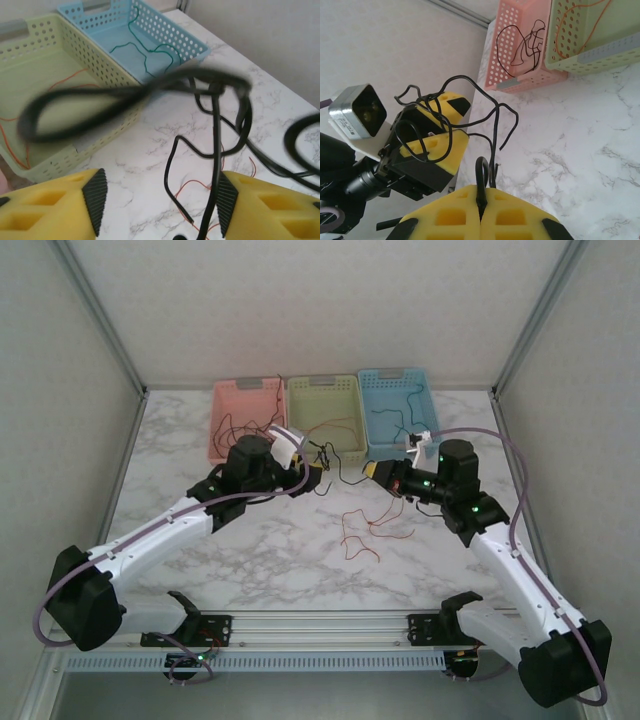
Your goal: Untangle the cables
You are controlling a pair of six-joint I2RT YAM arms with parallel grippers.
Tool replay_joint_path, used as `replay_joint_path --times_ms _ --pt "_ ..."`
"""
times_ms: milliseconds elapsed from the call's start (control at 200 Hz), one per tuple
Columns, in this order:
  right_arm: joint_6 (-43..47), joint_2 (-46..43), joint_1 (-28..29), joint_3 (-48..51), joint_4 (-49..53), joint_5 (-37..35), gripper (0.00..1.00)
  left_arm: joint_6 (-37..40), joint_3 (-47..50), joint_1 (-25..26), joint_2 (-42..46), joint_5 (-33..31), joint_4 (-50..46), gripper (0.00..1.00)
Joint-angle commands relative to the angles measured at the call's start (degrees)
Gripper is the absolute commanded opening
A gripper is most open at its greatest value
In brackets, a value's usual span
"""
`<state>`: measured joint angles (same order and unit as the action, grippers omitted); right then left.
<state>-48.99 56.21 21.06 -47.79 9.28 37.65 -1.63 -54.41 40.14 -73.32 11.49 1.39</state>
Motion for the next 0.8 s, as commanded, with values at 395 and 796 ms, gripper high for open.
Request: replay_joint_path --times_ms 395,796 --pt "7.2 -2.1 0.5 -6.4 7.8 -8.6 0.00 -3.3 6.1 -0.2 6.7 -4.7 -0.1 0.00" --pt "28.3 -1.2 -3.0 -12.4 23.8 -53.5 0.00 -16.8 11.0 -0.2 30.1 -11.6 -18.2 0.00"
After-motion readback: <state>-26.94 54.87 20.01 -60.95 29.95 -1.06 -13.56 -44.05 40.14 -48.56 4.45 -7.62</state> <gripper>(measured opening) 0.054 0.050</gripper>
